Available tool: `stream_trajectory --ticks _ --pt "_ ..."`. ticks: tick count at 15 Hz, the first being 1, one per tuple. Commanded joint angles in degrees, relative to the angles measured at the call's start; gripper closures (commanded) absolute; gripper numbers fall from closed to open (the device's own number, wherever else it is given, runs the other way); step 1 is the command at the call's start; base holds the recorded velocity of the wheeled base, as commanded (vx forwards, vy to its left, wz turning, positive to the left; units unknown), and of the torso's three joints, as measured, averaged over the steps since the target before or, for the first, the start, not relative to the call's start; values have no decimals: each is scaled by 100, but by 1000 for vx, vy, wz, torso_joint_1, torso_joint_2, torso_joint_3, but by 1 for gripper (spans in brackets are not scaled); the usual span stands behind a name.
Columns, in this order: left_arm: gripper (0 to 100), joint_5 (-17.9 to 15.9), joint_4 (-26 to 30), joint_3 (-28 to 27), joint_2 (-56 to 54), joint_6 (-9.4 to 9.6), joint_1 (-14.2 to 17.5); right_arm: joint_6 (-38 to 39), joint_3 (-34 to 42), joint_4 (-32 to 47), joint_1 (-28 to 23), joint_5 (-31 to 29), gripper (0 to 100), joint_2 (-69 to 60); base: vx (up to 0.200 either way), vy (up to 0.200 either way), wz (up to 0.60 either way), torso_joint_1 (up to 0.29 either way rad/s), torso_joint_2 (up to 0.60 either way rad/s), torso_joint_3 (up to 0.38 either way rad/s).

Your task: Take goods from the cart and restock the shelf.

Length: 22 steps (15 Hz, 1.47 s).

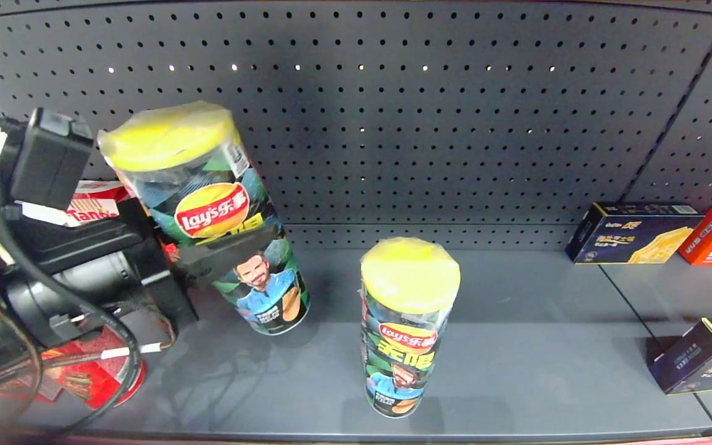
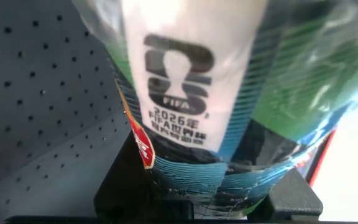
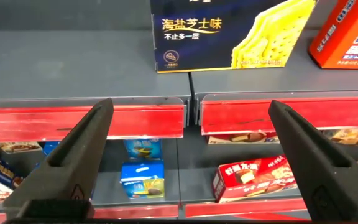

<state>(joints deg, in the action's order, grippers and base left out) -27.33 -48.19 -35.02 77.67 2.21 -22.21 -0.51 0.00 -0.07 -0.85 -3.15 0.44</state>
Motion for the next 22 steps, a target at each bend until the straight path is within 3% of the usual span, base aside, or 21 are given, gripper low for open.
stream_trajectory --ticks 1,3,4,7,8,11,13,16,18,22 --pt "100 -62 328 -699 671 -19 41 -2 0 -1 -3 -2 0 0 0 0 0 0 0 0" --pt "100 -158 460 -892 785 -19 24 -2 0 -1 -3 -2 0 0 0 0 0 0 0 0" --pt "100 -484 961 -1323 864 8 33 -2 0 -1 -3 -2 0 0 0 0 0 0 0 0" --pt "100 -519 1699 -2000 1198 289 15 -2 0 -1 -3 -2 0 0 0 0 0 0 0 0" --pt "100 -554 1752 -2228 1365 289 -11 -2 0 -1 -3 -2 0 0 0 0 0 0 0 0" --pt "100 -1240 1734 -2764 1866 333 -117 -2 0 -1 -3 -2 0 0 0 0 0 0 0 0" --pt "100 -1275 1743 -3045 2183 509 -178 -2 0 -1 -3 -2 0 0 0 0 0 0 0 0" --pt "100 -1626 1743 -3274 2587 852 -178 -10 0 -1 -3 -2 0 0 0 0 0 0 0 0" --pt "100 -1661 1743 -3406 2815 957 -178 -2 0 -1 -3 -2 0 0 0 0 0 0 0 0" --pt "100 -1995 1936 -3880 3176 957 -143 -2 0 -1 -3 -2 0 0 0 0 0 0 0 0"
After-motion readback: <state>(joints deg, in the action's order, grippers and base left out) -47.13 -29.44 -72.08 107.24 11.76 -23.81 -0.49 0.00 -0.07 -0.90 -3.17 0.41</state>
